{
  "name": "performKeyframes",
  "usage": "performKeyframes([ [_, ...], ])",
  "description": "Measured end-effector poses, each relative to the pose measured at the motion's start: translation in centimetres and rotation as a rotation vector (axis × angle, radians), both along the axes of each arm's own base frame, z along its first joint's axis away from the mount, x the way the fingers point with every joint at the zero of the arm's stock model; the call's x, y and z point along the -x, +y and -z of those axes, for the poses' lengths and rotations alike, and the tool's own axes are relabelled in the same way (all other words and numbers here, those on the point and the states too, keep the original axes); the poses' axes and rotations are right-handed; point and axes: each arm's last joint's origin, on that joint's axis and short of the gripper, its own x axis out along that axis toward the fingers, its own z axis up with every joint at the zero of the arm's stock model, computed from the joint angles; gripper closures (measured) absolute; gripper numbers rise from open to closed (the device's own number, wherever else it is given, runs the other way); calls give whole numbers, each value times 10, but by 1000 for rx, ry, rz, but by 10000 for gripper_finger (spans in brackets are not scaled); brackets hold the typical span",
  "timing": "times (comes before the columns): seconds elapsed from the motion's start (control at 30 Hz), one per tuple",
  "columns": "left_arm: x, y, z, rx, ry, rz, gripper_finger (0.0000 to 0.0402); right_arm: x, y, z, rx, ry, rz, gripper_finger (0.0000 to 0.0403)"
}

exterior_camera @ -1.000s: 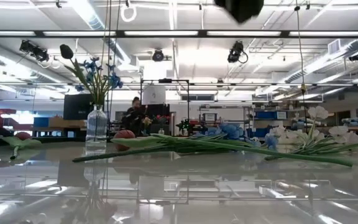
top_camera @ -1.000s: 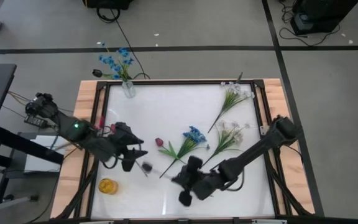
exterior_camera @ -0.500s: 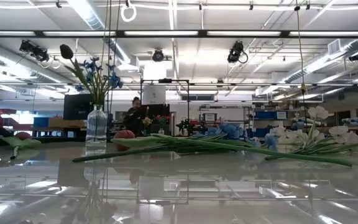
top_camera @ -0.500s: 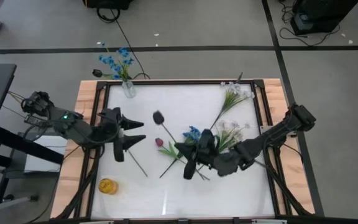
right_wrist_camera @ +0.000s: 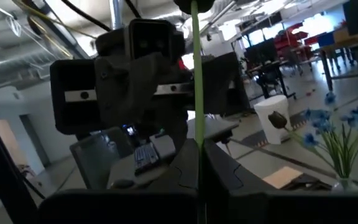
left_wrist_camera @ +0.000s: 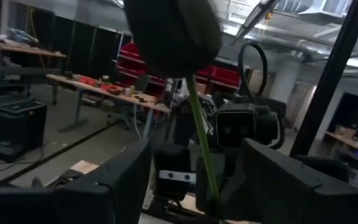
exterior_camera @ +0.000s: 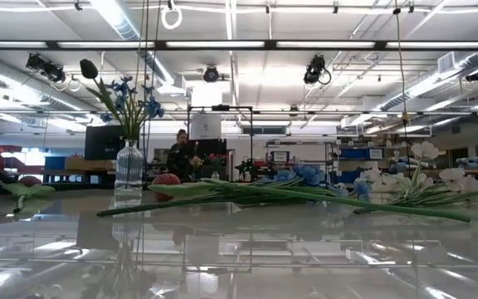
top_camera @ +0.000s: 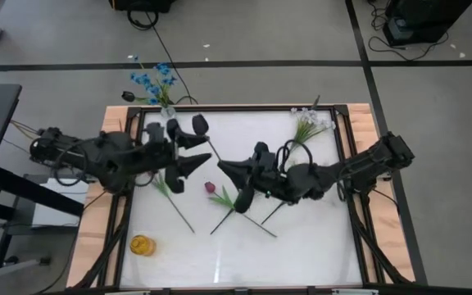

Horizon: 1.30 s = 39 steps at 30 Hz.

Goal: Sort flowers into vase by color
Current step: Put the black tulip into the transparent vase

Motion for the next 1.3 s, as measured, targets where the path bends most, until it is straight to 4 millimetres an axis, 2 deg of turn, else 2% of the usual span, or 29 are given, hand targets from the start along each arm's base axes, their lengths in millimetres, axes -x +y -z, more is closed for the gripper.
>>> performKeyframes([
  [0.27,-6,19,-2,29,-38,25,199,-8,-25,-1,47,-7,-34,392],
  [0.47,-6,24,-3,12,-46,6,284,-11,-38,-1,56,-13,-57,388],
  [0.63,-6,25,-2,-40,-25,-8,384,-11,-46,-3,11,-29,-40,345],
  [0.73,-7,25,3,-57,28,-11,390,-7,-48,-6,19,-13,-11,307],
  [0.83,-3,27,10,-121,142,-75,394,3,-51,-12,44,55,53,274],
  [0.97,9,33,16,-130,250,-189,395,27,-57,-20,40,184,154,246],
  [1.13,16,47,23,-159,357,-377,394,64,-64,-33,11,287,211,243],
  [1.3,17,74,35,-147,489,-533,388,97,-71,-50,11,298,211,244],
])
